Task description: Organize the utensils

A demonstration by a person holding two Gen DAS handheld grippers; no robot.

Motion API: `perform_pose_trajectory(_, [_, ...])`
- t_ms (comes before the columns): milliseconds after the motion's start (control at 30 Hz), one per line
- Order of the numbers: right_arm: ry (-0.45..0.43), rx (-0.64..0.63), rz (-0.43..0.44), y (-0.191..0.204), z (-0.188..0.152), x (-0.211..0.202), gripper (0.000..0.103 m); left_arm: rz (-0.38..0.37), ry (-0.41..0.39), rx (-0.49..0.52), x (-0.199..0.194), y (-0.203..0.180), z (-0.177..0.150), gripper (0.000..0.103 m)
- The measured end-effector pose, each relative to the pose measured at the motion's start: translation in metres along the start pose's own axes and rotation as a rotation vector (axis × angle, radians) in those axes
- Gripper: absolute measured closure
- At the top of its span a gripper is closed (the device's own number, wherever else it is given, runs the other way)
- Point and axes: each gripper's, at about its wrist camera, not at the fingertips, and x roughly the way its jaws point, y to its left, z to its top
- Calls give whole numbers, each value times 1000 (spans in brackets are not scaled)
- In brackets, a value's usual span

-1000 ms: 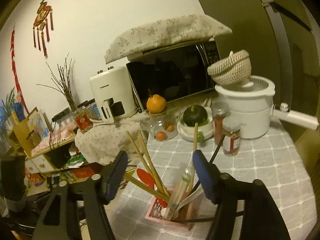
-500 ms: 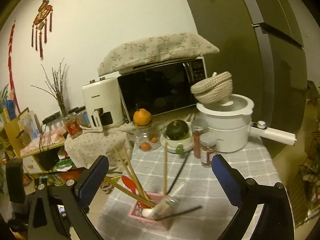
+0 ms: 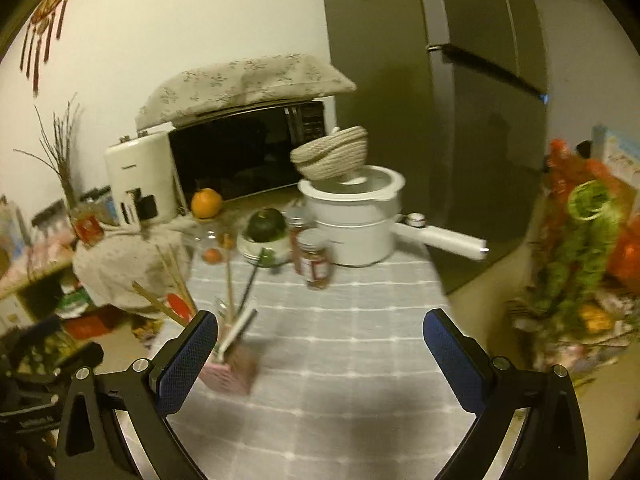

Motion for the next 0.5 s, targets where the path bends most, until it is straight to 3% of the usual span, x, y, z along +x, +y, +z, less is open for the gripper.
perform_pose_trajectory(267, [-38,-45,-169,-13,-8,-55,0,33,-70,-71,-44,-10,-6,0])
perform_pose_trajectory(500, [-73,-76,-151,-8,-12,-88,0,22,-80,-53,-65,-33,-9,0])
